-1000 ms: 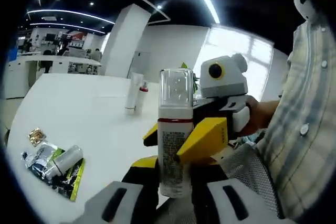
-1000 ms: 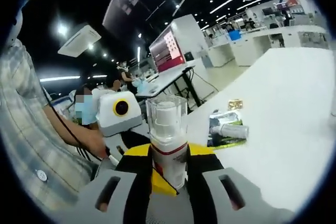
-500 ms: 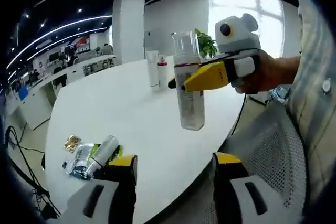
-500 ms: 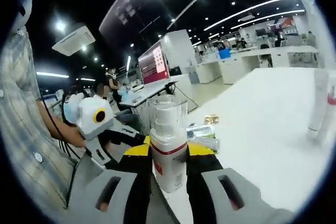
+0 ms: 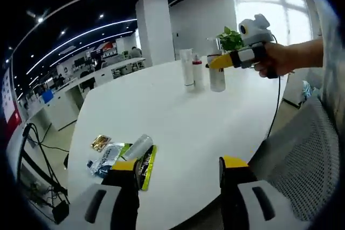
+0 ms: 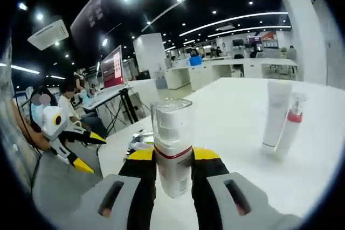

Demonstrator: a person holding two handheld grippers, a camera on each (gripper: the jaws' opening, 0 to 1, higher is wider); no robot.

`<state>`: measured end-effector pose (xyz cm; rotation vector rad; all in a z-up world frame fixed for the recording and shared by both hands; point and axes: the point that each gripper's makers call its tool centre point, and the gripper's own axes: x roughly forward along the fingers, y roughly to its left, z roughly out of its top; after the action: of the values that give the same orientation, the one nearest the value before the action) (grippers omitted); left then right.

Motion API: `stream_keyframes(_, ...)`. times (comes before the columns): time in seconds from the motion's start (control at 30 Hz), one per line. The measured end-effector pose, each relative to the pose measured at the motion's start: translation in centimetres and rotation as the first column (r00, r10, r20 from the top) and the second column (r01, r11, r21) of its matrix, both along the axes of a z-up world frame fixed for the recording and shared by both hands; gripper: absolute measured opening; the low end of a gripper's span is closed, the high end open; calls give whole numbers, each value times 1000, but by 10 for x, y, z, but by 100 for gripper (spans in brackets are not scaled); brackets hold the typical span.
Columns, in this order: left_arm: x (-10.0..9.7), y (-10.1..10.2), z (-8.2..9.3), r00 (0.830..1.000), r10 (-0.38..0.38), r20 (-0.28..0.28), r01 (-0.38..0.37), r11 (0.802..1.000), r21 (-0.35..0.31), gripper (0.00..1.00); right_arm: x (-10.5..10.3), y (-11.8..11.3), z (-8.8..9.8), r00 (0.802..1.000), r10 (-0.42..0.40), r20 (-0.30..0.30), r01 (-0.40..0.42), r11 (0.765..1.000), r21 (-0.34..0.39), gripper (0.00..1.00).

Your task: Arrange the skincare products in the storage area until every visible bottle or jar stands upright without overlapping.

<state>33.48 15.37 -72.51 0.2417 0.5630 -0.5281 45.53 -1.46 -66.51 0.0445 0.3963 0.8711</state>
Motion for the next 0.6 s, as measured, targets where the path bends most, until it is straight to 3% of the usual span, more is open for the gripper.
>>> stream_keyframes(0.17,-3,5,-10,1000,4,-29,-3,999,47,59,26,-8,-18,999,-44,-18,43,998,-47,22)
stream_keyframes(0.27,-5,4,-11,999,-8,-33,10,998,59,55,39,-11,-21,998,-55,19,57,996,-70,22)
stream_keyframes(0.37,-1,6,-5,1000,-7,10,6,998,64,56,52,-16,-27,996,-66,57,72,992,-108,22)
stream_keyframes(0.43,2,8,-3,999,0,36,-3,998,68,63,61,-18,-32,995,-72,64,79,990,-113,22)
stream_keyframes(0.5,5,4,3,994,-49,97,40,994,97,66,72,-22,-33,990,-96,101,107,989,-107,22)
stream_keyframes(0.6,5,-1,6,990,-67,122,58,995,76,66,83,-26,-39,988,-105,111,118,986,-116,22)
